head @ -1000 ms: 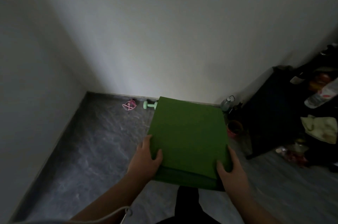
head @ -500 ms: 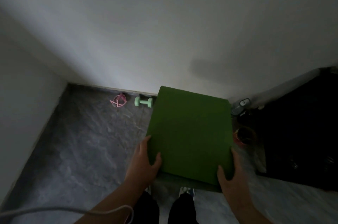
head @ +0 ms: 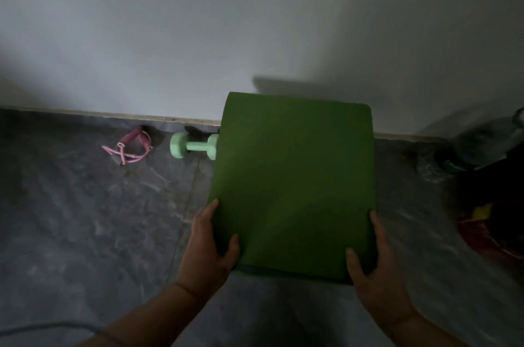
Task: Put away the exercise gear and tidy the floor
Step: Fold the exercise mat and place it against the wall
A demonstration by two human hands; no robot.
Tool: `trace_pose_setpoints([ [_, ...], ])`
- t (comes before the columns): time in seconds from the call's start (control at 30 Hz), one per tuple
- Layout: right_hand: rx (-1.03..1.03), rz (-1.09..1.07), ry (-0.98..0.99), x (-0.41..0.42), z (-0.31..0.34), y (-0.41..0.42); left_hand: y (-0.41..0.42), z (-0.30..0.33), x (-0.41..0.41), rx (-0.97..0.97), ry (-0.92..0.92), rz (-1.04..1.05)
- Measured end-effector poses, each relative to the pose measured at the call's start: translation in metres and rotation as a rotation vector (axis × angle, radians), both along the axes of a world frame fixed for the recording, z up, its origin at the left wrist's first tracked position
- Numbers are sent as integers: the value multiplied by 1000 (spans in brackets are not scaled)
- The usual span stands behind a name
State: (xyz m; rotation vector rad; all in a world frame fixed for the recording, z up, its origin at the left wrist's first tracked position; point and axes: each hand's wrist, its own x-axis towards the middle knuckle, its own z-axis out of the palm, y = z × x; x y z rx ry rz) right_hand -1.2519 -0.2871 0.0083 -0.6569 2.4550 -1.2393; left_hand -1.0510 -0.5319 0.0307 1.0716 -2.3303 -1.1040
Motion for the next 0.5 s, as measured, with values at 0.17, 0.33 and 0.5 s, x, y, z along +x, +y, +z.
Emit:
trace_pose_setpoints([
  [0.17,-36,59,55,-11,-109,-37,-37,-111,-14,-26,15,-45],
  [0.33,302,126,264,-17,-161,-41,-56,-163,-20,64,-117,-93],
  [0.5,454,88,205,-9,-150,-53,-39,-159,-32,147,-284,-1],
])
